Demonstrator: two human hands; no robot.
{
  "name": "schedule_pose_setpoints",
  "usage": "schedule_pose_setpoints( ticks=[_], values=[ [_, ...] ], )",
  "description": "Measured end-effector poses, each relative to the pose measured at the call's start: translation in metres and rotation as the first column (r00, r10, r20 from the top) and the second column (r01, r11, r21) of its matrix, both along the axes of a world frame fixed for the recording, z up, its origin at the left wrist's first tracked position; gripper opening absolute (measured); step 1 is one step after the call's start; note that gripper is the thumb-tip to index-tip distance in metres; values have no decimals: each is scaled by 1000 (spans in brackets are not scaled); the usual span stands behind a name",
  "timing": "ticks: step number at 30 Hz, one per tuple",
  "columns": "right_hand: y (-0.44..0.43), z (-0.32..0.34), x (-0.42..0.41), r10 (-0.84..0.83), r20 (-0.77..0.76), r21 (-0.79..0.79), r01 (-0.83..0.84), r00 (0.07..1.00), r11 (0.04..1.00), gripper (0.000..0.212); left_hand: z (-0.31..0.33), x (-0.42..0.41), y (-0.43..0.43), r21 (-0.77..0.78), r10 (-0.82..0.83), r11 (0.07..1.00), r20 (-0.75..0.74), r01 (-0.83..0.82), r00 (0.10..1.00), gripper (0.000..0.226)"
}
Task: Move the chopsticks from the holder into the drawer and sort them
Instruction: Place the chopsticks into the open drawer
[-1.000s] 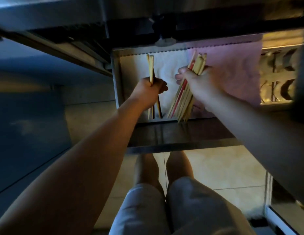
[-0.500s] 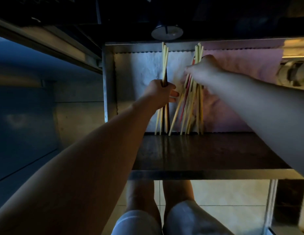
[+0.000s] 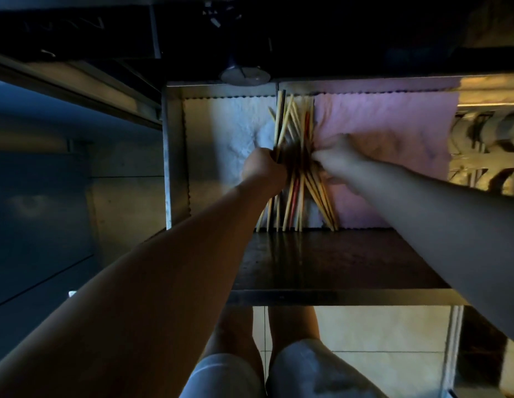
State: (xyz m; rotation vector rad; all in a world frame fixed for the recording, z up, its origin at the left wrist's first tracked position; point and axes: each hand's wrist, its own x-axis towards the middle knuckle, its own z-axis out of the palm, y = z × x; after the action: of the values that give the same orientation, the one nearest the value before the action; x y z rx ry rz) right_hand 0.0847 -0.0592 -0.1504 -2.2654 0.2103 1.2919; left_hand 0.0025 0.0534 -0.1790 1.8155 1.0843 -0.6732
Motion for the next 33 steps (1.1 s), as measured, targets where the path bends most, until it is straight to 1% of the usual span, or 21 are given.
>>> schedule_pose_setpoints(
  ticks=[3,6,8,10,13,14,18,20,22,25,28,33],
  values=[
    [-10,9,-8,7,67,-4,-7,998,1000,30,9,-5,-3,43,-16,999,3,15,1000,24],
    [-19,22,-12,25,88,-2,-25,996,1000,28,24,-13,-8,64,-17,998,38,14,999,31],
    [-24,33,-14,57,113,-20,-55,992,998,31,37,-20,-12,55,-27,998,54,24,998,36],
    [-32,48,-17,74,148,-9,-73,986,997,38,50,-27,-14,62,-56,997,22,55,998,41],
    [-41,77,-24,195,192,-10,-197,962,980,49,78,-40,-19,18,-36,999,-17,36,999,49],
    [-44,87,-26,237,213,-15,-240,948,971,52,89,-45,-21,26,-46,999,-24,46,999,52],
    [-54,140,-37,397,240,-28,-402,886,915,63,140,-66,-29,157,-156,974,-62,164,986,66],
    [-56,170,-42,498,288,-75,-499,818,863,65,169,-78,-30,213,-211,951,-74,222,975,71],
    [-56,198,-47,574,363,-116,-575,734,810,68,196,-93,-28,274,-263,924,-53,268,963,74],
    [-54,232,-57,673,488,-197,-681,556,705,72,237,-114,-25,366,-268,900,38,236,963,74],
    [-45,262,-65,716,560,-272,-724,416,634,74,273,-135,-19,466,-270,865,120,186,955,73],
    [-13,310,-92,711,676,-342,-771,194,537,75,318,-182,1,614,-254,781,147,113,956,75]
  ],
)
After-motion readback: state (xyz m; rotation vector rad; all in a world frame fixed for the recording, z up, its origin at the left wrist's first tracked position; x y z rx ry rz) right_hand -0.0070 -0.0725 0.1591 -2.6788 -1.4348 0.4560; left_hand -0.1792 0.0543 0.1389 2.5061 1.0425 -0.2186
